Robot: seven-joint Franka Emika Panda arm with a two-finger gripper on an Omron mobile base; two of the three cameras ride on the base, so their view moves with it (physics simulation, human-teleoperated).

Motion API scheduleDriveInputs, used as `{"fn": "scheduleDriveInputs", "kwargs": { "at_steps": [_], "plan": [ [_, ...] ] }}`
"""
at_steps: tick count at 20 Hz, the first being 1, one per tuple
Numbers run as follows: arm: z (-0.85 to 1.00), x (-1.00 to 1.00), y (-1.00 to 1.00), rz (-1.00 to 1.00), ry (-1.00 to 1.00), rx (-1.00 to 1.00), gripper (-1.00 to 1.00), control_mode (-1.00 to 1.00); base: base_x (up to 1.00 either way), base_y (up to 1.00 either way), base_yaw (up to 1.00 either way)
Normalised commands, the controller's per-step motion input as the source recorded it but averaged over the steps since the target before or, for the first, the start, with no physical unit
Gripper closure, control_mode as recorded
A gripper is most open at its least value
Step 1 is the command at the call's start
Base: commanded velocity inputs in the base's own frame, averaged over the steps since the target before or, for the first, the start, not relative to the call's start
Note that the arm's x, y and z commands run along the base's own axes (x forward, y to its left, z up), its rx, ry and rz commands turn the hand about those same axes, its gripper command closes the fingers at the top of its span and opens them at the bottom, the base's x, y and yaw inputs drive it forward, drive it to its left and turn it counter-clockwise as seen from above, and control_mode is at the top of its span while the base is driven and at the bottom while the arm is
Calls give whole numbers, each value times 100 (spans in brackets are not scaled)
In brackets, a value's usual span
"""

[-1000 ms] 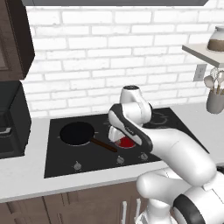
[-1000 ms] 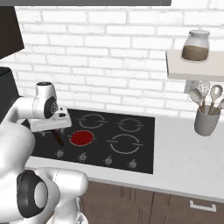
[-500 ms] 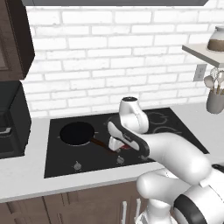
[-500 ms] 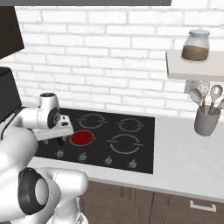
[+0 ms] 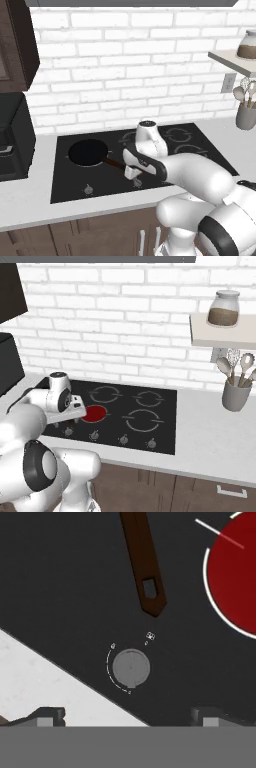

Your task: Turn off the front center burner of the stove.

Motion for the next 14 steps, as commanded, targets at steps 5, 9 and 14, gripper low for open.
{"fn": "scheduleDriveInputs", "kwargs": {
  "at_steps": [5, 9, 14],
  "plan": [
    [-25, 12, 1, 2, 0, 0, -100, -100, 0, 0, 0],
    [-23, 6, 0, 2, 1, 0, -100, -100, 0, 0, 0],
    [-21, 7, 1, 1, 1, 0, -100, -100, 0, 0, 0]
  ]
}}
